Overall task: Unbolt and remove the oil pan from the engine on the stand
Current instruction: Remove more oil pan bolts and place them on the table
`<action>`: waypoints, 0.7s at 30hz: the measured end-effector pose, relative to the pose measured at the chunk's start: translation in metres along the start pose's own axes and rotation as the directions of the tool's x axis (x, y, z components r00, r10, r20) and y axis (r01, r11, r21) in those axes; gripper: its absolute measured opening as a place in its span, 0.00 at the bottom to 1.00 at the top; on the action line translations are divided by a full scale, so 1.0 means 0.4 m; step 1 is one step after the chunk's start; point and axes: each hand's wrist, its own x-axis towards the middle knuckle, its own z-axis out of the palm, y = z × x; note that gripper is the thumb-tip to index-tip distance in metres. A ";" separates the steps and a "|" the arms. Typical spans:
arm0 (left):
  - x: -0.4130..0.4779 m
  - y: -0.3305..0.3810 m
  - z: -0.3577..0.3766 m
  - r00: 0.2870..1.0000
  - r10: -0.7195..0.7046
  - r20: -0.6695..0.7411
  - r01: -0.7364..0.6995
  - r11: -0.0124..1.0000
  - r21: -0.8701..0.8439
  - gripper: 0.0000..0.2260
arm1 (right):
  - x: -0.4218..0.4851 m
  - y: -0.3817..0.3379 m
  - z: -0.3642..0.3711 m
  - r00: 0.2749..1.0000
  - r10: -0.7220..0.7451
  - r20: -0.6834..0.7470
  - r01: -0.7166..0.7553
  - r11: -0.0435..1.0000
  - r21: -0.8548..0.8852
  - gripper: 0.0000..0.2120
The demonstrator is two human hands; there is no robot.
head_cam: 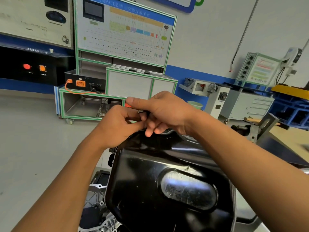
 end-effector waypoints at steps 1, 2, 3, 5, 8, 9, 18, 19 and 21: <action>0.001 0.002 -0.001 0.999 -0.031 0.014 0.031 0.999 -0.007 0.12 | 0.001 -0.001 0.000 1.000 -0.001 -0.021 0.001 1.000 -0.001 0.23; 0.002 0.002 -0.002 0.998 -0.060 0.032 0.060 0.998 -0.004 0.10 | 0.002 -0.002 -0.003 0.999 -0.002 -0.044 0.002 1.000 0.000 0.23; 0.004 -0.001 -0.005 0.995 -0.083 0.049 0.082 0.997 0.012 0.08 | 0.004 -0.002 -0.006 0.998 -0.003 -0.066 0.003 1.000 -0.001 0.24; 0.008 -0.004 -0.010 0.989 -0.130 0.067 0.125 0.990 0.072 0.07 | 0.005 0.000 -0.013 0.994 -0.006 -0.107 0.007 1.000 0.003 0.23; 0.013 -0.007 -0.018 0.977 -0.181 0.114 0.157 0.969 0.191 0.16 | 0.008 0.006 -0.019 0.988 -0.002 -0.157 0.005 1.000 0.020 0.23; 0.013 -0.006 -0.021 0.974 -0.185 0.132 0.153 0.963 0.223 0.20 | 0.008 0.009 -0.019 0.985 0.001 -0.170 0.004 1.000 0.029 0.23; 0.002 -0.005 -0.028 0.973 -0.180 0.142 0.152 0.971 0.186 0.19 | 0.006 0.023 -0.008 0.968 0.001 -0.250 0.025 0.995 0.099 0.23; 0.000 -0.003 -0.027 0.976 -0.169 0.138 0.148 0.977 0.155 0.20 | 0.005 0.025 -0.006 0.967 0.001 -0.256 0.026 0.994 0.104 0.23; -0.004 0.003 -0.027 0.977 -0.175 0.125 0.166 0.983 0.075 0.23 | 0.001 0.030 -0.006 0.962 0.004 -0.272 0.031 0.992 0.125 0.23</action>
